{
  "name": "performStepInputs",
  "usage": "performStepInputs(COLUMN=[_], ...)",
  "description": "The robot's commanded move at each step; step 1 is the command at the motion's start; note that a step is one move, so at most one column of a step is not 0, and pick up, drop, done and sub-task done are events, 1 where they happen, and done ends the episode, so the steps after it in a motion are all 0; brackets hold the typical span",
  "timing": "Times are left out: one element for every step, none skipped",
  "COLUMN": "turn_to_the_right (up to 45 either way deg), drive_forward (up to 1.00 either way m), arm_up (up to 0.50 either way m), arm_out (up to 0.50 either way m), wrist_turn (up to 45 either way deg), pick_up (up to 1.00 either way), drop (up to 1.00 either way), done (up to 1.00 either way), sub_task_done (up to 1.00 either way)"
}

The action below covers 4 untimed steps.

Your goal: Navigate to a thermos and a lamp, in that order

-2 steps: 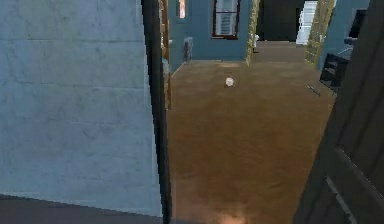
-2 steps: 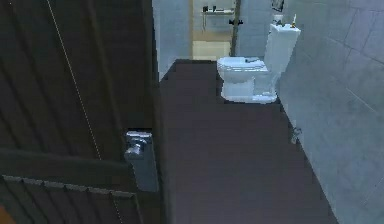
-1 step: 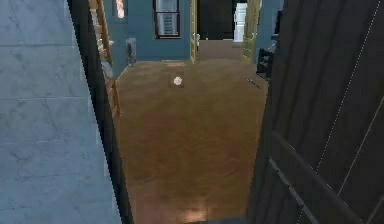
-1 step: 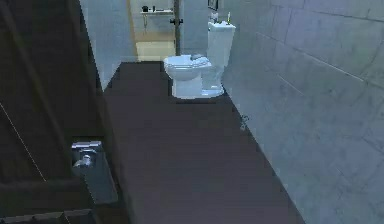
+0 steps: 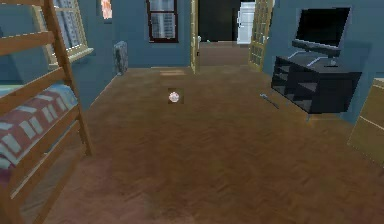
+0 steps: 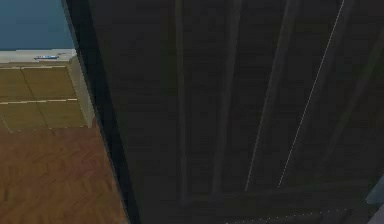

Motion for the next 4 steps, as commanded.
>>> performStepInputs(turn_to_the_right=[3.0, 0.0, 6.0, 0.0], drive_forward=[0.0, 0.2, 0.0, 1.0], arm_up=[0.0, 0.0, 0.0, 0.0], arm_out=[0.0, 0.0, 0.0, 0.0], wrist_turn=[0.0, 0.0, 0.0, 0.0], pick_up=[0.0, 0.0, 0.0, 0.0], drop=[0.0, 0.0, 0.0, 0.0], done=[0.0, 0.0, 0.0, 0.0], sub_task_done=[0.0, 0.0, 0.0, 0.0])
